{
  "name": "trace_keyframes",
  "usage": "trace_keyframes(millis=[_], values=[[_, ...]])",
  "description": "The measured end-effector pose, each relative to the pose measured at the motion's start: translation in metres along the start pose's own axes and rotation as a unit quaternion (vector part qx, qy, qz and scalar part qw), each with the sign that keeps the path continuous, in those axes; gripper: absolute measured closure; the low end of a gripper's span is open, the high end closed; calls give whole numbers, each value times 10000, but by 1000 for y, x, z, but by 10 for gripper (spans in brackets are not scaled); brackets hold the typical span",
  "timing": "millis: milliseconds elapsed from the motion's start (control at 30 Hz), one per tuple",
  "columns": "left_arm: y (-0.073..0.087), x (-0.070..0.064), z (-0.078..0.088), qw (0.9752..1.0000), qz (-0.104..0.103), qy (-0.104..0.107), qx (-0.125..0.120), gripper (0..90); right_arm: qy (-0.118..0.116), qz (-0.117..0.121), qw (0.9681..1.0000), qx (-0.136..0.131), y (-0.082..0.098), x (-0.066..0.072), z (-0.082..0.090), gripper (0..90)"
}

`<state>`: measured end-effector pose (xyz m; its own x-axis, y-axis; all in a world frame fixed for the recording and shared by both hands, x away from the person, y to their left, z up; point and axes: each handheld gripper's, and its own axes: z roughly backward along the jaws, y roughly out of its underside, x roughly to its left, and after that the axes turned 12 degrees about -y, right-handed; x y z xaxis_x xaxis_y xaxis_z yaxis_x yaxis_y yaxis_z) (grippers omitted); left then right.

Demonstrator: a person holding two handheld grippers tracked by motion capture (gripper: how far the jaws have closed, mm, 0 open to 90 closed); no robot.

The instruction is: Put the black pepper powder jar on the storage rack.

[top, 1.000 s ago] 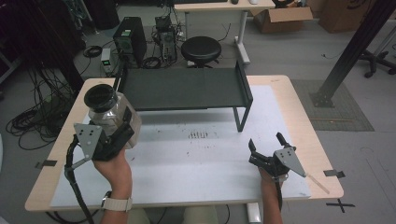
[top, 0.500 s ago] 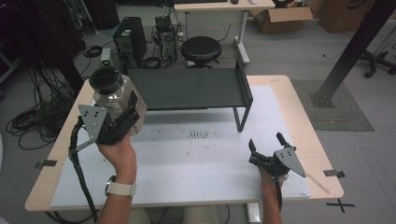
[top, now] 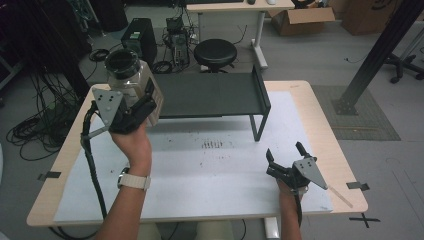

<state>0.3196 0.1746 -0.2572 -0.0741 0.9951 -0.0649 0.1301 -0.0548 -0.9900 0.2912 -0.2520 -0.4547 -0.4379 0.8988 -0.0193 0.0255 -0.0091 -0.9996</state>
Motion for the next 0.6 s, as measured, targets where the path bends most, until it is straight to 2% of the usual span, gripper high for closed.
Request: trace_keyframes(millis=[267,600], values=[[-8,-9,-22,10000,-18,66,-15,248,-2,9,10000,7,0,0,0,0],[-8,-17,-52,10000,-35,52,78,248,0,8,10000,2,0,0,0,0]])
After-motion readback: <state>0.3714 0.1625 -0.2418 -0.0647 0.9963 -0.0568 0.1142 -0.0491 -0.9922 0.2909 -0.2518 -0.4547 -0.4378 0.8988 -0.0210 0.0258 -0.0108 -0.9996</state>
